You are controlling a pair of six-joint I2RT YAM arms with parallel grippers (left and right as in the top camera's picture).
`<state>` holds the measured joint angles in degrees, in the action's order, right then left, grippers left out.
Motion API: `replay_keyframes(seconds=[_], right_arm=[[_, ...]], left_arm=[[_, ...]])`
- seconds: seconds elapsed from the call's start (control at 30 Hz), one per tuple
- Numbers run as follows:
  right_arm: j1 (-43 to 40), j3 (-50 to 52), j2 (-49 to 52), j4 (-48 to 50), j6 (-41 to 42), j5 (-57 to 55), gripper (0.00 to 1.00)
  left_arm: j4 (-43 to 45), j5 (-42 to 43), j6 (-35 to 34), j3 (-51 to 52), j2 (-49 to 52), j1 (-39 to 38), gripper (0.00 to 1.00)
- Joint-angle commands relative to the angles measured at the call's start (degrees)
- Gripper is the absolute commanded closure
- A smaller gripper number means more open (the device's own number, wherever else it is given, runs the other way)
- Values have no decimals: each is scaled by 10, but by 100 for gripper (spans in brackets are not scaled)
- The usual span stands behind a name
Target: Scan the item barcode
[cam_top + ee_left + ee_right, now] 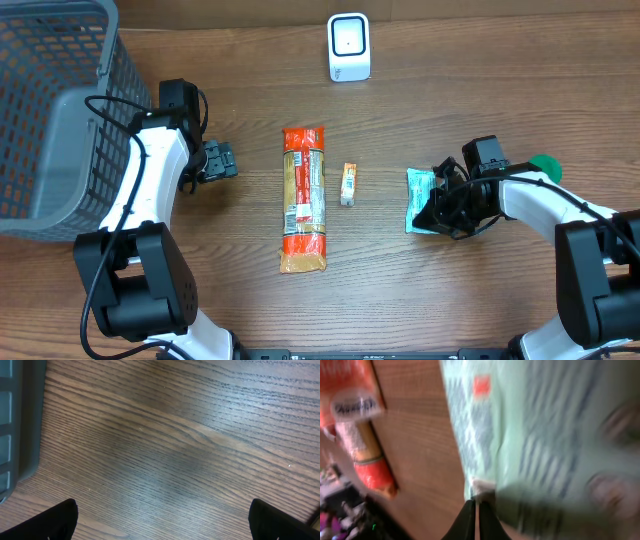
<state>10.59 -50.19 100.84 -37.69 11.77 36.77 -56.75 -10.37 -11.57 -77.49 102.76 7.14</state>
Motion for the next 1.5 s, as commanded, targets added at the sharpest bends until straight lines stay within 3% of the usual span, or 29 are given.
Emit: replay_keyframes(seconds=[0.0,0.17,0.37,0.8,0.93,1.23,1.37,1.47], right_arm=[[4,-57,-3,-39,-24,49,88],[3,-159,-15,-139,-61,-31,64],[3,-199,-14,-160,-60,-202,50],[3,-151,10,-105,-60,-239,50],[3,-124,14,-68,-56,-236,55],[3,-31,15,46,-14,-236,56],[3,-21,14,55,-13,-223,66],[-1,-35,10,38,-13,-213,66]], left_arm=[[2,-5,9,-2,-12,0,0],[2,-5,9,-2,-12,0,0],[2,-5,9,-2,-12,0,0],[2,-5,9,-2,-12,0,0],[2,-5,9,-2,-12,0,0],[2,-5,9,-2,-12,0,0],[2,-5,9,-2,-12,0,0],[2,-5,9,-2,-12,0,0]])
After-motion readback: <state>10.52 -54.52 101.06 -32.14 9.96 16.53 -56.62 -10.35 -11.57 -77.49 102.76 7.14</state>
